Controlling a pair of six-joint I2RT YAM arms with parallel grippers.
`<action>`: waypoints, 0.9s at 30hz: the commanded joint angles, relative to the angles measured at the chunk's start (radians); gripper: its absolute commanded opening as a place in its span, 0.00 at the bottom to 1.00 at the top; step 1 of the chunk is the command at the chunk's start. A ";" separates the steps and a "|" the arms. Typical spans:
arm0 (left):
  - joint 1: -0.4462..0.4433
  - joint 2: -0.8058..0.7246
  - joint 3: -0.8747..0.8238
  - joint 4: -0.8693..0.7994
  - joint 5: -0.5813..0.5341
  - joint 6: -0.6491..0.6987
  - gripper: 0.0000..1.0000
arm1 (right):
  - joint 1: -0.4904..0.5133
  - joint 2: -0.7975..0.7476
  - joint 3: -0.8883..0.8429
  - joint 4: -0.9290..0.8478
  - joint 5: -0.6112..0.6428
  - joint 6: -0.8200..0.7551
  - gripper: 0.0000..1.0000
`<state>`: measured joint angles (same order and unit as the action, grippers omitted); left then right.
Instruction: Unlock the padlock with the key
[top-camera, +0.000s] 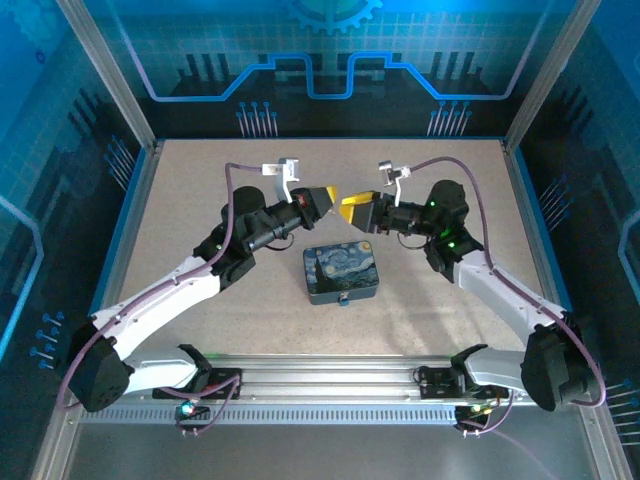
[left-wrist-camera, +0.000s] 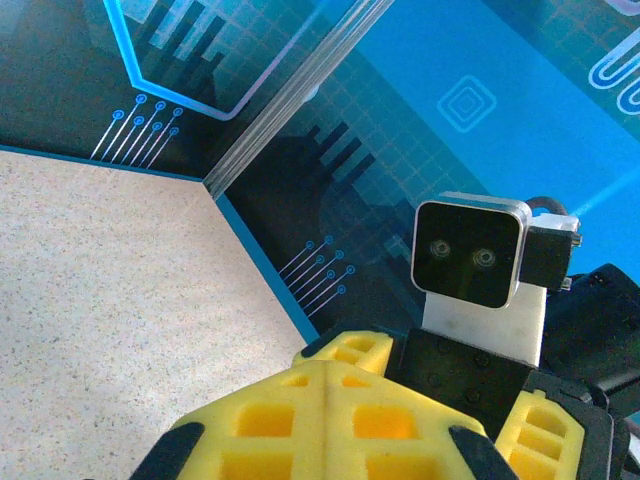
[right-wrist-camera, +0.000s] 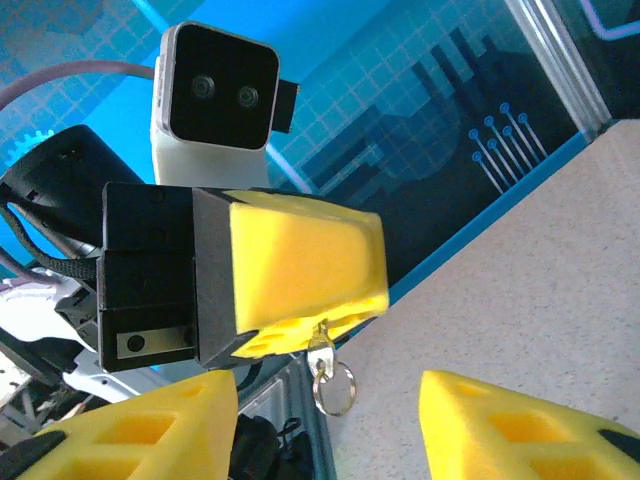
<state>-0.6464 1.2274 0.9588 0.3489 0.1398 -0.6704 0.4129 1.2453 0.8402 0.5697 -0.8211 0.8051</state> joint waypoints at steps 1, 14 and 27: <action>-0.005 -0.029 0.007 0.049 0.018 0.022 0.00 | 0.024 0.013 0.048 0.010 -0.018 -0.013 0.48; -0.006 -0.024 -0.008 0.080 0.015 -0.005 0.00 | 0.050 0.051 0.091 -0.039 -0.016 -0.040 0.38; -0.005 -0.029 -0.012 0.082 0.006 -0.014 0.00 | 0.043 0.034 0.059 -0.066 0.009 -0.061 0.39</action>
<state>-0.6453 1.2274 0.9504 0.3786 0.1352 -0.6785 0.4465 1.2831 0.9051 0.5339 -0.8234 0.7658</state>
